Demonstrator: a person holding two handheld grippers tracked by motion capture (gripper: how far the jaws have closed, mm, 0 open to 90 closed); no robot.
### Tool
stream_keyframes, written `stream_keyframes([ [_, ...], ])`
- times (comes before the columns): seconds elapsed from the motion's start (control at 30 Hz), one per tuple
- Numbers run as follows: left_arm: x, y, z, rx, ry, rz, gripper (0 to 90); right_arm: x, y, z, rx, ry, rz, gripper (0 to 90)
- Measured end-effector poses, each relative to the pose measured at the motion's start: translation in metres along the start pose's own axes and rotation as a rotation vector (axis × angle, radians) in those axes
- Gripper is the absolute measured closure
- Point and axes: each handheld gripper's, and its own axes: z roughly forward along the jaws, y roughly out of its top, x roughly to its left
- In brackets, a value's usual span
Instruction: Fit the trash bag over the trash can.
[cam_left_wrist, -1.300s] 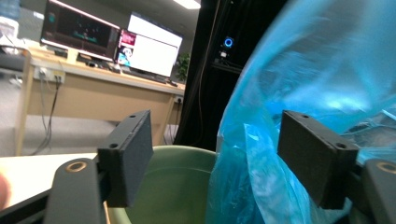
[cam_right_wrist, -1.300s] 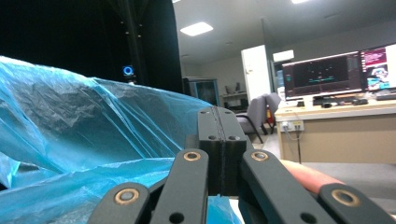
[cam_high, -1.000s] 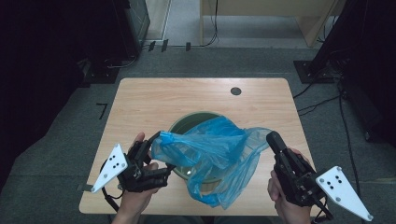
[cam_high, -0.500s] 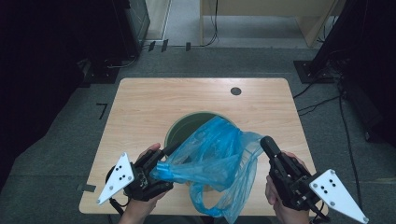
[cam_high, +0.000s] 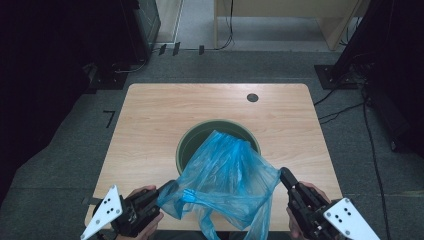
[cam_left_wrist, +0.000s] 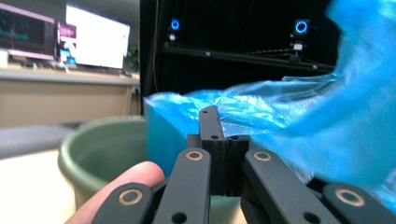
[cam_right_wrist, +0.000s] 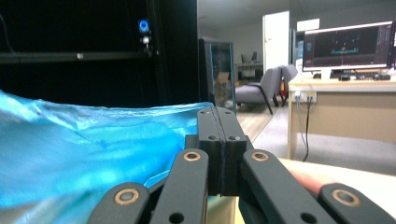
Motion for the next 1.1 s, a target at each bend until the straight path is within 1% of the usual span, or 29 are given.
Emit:
stream_keyframes([
  [0.03,0.000,0.000,0.000,0.000,0.000,0.000,90.0,0.001,-0.005,-0.002,0.012,-0.001,-0.006,90.0],
  [0.1,-0.004,-0.013,-0.005,0.051,0.004,0.016,90.0,0.004,-0.015,-0.005,0.039,-0.008,-0.019,90.0],
  [0.13,-0.006,-0.027,-0.009,0.089,0.012,0.019,90.0,0.004,-0.020,-0.006,0.052,-0.012,-0.023,90.0],
  [0.17,-0.006,-0.027,-0.009,0.089,0.012,0.019,90.0,0.004,-0.020,-0.006,0.052,-0.012,-0.023,90.0],
  [0.2,-0.006,-0.035,-0.010,0.107,0.029,0.020,90.0,0.003,-0.030,-0.008,0.081,-0.025,-0.013,90.0],
  [0.23,-0.003,-0.043,-0.011,0.133,0.060,0.022,90.0,0.001,-0.035,-0.007,0.096,-0.033,-0.013,90.0],
  [0.27,-0.003,-0.043,-0.011,0.133,0.060,0.022,90.0,0.001,-0.035,-0.007,0.096,-0.033,-0.013,90.0],
  [0.3,0.000,-0.046,-0.011,0.138,0.077,0.022,90.0,0.000,-0.038,-0.006,0.104,-0.042,-0.012,90.0],
  [0.33,0.003,-0.047,-0.011,0.137,0.094,0.018,90.0,-0.002,-0.042,-0.005,0.114,-0.055,-0.010,90.0],
  [0.37,0.009,-0.045,-0.011,0.114,0.128,0.013,90.0,-0.008,-0.048,-0.001,0.123,-0.084,0.006,90.0],
  [0.4,0.009,-0.045,-0.011,0.114,0.128,0.013,90.0,-0.010,-0.048,0.001,0.125,-0.092,0.010,90.0],
  [0.43,0.016,-0.038,-0.010,0.081,0.156,0.024,90.0,-0.012,-0.048,0.005,0.124,-0.098,0.010,90.0],
  [0.5,0.019,-0.035,-0.009,0.068,0.167,0.031,90.0,-0.015,-0.046,0.013,0.121,-0.106,-0.004,90.0],
  [0.53,0.026,-0.029,-0.006,0.046,0.185,0.039,90.0,-0.017,-0.045,0.018,0.118,-0.110,-0.006,90.0],
  [0.57,0.031,-0.026,-0.004,0.040,0.193,0.040,90.0,-0.018,-0.044,0.024,0.116,-0.110,-0.008,90.0],
  [0.6,0.031,-0.026,-0.004,0.040,0.193,0.040,90.0,-0.018,-0.044,0.024,0.116,-0.110,-0.008,90.0],
  [0.63,0.036,-0.024,0.000,0.032,0.205,0.035,90.0,-0.020,-0.043,0.030,0.117,-0.114,-0.014,90.0],
  [0.7,0.048,-0.023,0.005,0.030,0.230,0.010,90.0,-0.027,-0.046,0.049,0.132,-0.141,-0.029,90.0],
  [0.73,0.057,-0.025,0.010,0.036,0.246,-0.016,90.0,-0.029,-0.048,0.053,0.140,-0.148,-0.023,90.0],
  [0.77,0.057,-0.025,0.010,0.036,0.246,-0.016,90.0,-0.033,-0.051,0.057,0.148,-0.159,-0.023,90.0],
  [0.8,0.063,-0.027,0.013,0.045,0.258,-0.030,90.0,-0.033,-0.051,0.057,0.148,-0.159,-0.023,90.0],
  [0.83,0.066,-0.029,0.016,0.053,0.264,-0.038,90.0,-0.036,-0.055,0.062,0.159,-0.172,-0.023,90.0],
  [0.87,0.069,-0.031,0.018,0.065,0.267,-0.044,90.0,-0.042,-0.061,0.067,0.178,-0.181,-0.005,90.0],
  [0.9,0.073,-0.035,0.021,0.078,0.277,-0.064,90.0,-0.045,-0.063,0.069,0.187,-0.187,0.004,90.0],
  [0.93,0.073,-0.035,0.021,0.078,0.277,-0.064,90.0,-0.045,-0.063,0.069,0.187,-0.187,0.004,90.0],
  [0.97,0.076,-0.037,0.023,0.080,0.278,-0.085,90.0,-0.049,-0.066,0.073,0.195,-0.192,0.025,90.0],
  [1.0,0.078,-0.037,0.023,0.081,0.281,-0.090,90.0,-0.050,-0.066,0.075,0.200,-0.192,0.029,90.0],
  [1.07,0.083,-0.037,0.025,0.064,0.301,-0.109,90.0,-0.051,-0.067,0.078,0.203,-0.198,0.029,90.0],
  [1.1,0.085,-0.036,0.026,0.058,0.316,-0.104,90.0,-0.052,-0.067,0.081,0.204,-0.201,0.032,90.0],
])
